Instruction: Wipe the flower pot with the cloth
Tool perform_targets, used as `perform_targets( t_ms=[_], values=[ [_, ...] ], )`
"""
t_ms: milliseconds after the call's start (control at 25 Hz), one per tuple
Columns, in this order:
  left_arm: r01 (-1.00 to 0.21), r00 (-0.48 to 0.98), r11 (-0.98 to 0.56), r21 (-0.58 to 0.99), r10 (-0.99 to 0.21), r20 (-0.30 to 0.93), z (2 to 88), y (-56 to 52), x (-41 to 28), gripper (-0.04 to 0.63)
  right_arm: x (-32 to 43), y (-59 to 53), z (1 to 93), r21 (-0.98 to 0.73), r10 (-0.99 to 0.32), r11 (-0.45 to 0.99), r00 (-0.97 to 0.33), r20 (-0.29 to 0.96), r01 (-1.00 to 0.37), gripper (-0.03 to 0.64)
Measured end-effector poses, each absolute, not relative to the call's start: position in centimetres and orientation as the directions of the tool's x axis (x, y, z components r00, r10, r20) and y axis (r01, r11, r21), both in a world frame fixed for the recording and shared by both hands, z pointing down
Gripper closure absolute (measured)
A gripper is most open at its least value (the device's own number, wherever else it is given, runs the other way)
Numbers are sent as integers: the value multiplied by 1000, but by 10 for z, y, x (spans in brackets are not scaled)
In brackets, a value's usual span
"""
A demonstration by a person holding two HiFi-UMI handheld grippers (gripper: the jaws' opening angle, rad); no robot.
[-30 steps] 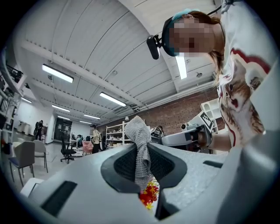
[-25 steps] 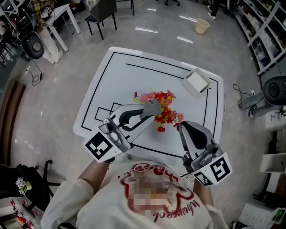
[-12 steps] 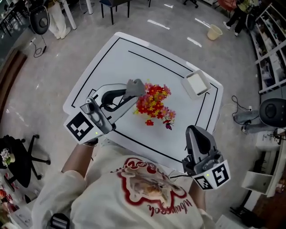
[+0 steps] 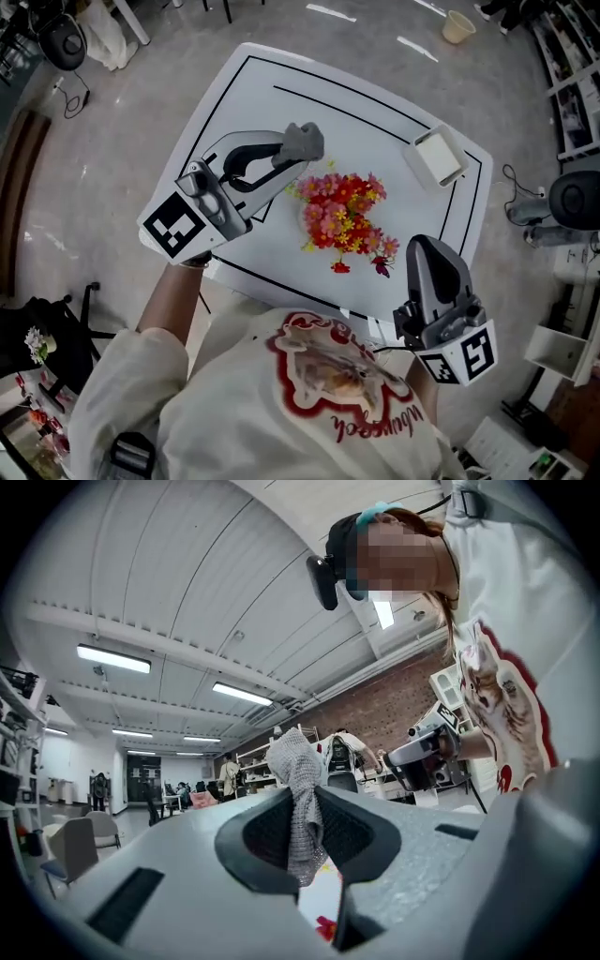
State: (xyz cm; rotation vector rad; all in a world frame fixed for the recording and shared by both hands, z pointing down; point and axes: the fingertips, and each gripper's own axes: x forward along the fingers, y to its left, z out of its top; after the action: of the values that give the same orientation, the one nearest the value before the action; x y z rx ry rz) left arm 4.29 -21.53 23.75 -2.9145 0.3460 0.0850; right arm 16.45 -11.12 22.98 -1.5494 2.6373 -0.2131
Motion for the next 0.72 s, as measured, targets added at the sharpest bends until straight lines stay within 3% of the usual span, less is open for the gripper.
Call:
perform_targets(
  t_ms=[360, 560, 720],
  values=[
    [64, 998, -978, -198, 67, -8, 275, -269, 82, 543, 180, -144, 234, -153, -933, 346, -357, 53, -926, 618],
    [142, 989, -980, -136, 148, -31, 297, -281, 97, 543, 178, -152, 237, -147, -942, 316, -328, 72, -937, 618],
    [188, 982, -972, -138, 185, 34, 328, -278, 109, 543, 179, -149, 243, -146, -947, 295, -310, 90, -944, 618]
  ],
)
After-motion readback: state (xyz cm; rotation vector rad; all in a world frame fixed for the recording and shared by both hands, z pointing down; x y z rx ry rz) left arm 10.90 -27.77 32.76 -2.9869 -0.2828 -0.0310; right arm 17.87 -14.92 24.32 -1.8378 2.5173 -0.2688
